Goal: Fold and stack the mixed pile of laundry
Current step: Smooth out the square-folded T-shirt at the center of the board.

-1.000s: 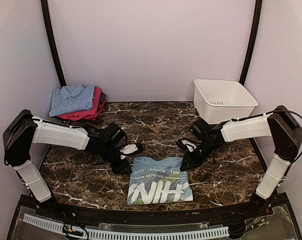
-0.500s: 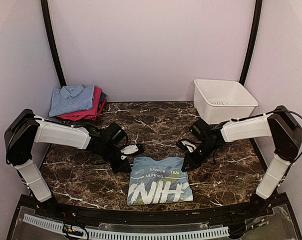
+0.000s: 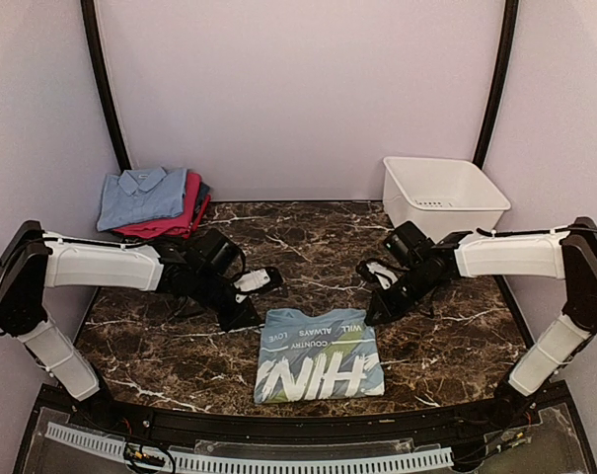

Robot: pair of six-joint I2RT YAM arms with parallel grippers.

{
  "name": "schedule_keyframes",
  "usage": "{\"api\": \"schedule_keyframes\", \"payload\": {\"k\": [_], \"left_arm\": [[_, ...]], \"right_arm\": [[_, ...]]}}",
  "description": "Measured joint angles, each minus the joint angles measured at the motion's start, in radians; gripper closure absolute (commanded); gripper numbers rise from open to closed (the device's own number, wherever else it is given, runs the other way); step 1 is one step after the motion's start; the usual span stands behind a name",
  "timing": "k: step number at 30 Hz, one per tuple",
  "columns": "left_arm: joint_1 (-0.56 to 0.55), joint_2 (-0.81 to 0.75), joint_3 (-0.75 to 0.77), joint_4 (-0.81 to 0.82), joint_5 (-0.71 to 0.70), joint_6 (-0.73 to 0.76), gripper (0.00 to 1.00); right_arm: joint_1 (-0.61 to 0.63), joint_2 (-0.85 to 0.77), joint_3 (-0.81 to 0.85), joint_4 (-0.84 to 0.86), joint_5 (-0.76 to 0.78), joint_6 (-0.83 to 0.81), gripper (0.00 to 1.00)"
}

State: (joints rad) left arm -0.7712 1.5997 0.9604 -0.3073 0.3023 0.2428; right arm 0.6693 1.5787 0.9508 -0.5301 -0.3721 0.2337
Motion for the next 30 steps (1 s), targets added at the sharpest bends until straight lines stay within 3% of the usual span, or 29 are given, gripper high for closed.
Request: {"api": "schedule_keyframes", "payload": {"k": [3,12,17,20,30], "left_arm": [[0.005,0.002,0.0,0.006,-0.005,0.005,0.77],[0.008,0.155,0.047,-0.01,0.006,0.013,0.69],[0.008,0.186,0.078,-0.025,0.039,0.028,0.79],[0.008,0.186,0.091,-0.03,0.065,0.046,0.97],[0.01,0.175,0.098,-0.069,0.093,0.06,1.0]], "right_arm": [[-0.002,-0.013,0.0,-0.001,0.004,0.0,1.0],[-0.003,0.038,0.0,0.003,0.002,0.003,1.0],[-0.003,0.047,0.0,0.006,0.003,0.004,1.0],[-0.004,0.047,0.0,0.006,0.003,0.003,1.0],[-0.004,0.044,0.0,0.0,0.006,0.007,1.0]]}}
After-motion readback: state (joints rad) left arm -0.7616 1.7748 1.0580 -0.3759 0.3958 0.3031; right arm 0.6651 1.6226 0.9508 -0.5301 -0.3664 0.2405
